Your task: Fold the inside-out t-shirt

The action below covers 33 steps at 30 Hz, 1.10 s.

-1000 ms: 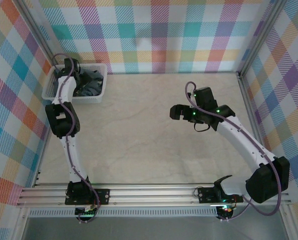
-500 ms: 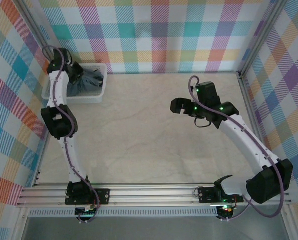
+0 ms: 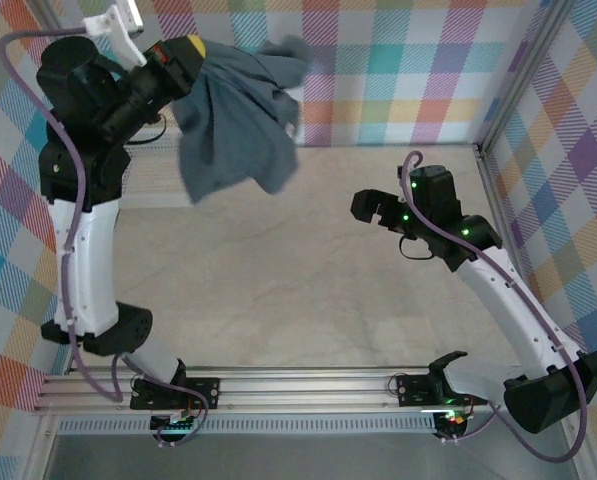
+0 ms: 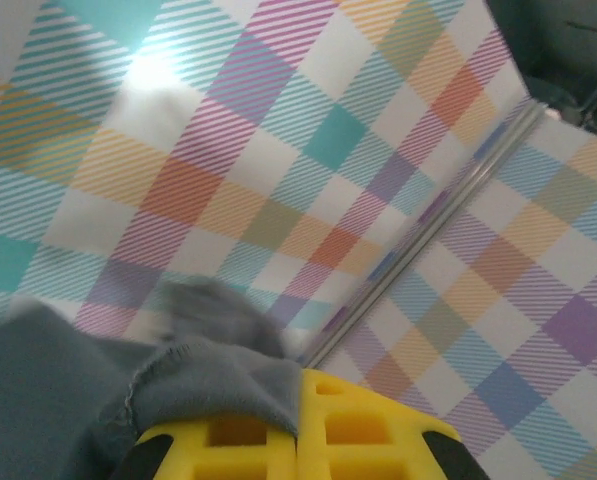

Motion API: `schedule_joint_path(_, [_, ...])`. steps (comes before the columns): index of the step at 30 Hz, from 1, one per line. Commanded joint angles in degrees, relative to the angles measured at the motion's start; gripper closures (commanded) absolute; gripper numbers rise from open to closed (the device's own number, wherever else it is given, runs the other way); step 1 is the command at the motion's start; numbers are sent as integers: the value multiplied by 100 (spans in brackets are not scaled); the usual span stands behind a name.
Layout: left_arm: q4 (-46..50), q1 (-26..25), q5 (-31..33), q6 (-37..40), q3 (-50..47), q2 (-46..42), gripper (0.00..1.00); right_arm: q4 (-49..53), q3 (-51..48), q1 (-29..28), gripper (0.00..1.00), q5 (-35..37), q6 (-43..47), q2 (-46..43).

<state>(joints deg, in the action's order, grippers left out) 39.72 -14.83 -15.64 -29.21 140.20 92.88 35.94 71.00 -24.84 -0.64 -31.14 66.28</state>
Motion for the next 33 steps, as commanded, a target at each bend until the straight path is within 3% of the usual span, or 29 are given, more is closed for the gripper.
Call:
schedule_joint_path(1, [239, -90, 203, 278, -1448, 340, 100, 247, 186, -12, 0, 39, -154, -6])
schedule_joint_path(5, [120, -152, 744, 598, -3088, 22, 100, 596, 112, -12, 0, 150, -231, -35])
schedule_joint_path(10, [217, -143, 1224, 896, -4887, -733, 68, 785, -281, -13, 0, 241, -219, -347])
schedule_joint_path(12, [132, -151, 1073, 744, -5624, -1086, 61, 807, -413, -12, 0, 155, -186, -350])
schedule_joint_path(16, [-62, -266, 631, 147, -7047, -1640, 57, 745, -441, -20, 0, -441, -144, 208])
schedule_joint_path(19, [12, -429, 823, -437, -7962, -1989, 55, 596, -244, -261, 0, -858, -269, 891])
schedule_joint_path(22, [59, -521, 1041, -909, -8805, -2327, 52, 219, -183, -848, 0, -841, -418, 1460])
schedule_joint_path(29, [-460, -538, 470, -960, -9909, -2244, 47, 98, 401, -1983, 17, -460, -472, 2626])
schedule_joint_path(33, [-957, -539, 52, -951, -9946, -1770, 49, 35, 674, -2152, 55, 227, -485, 3134])
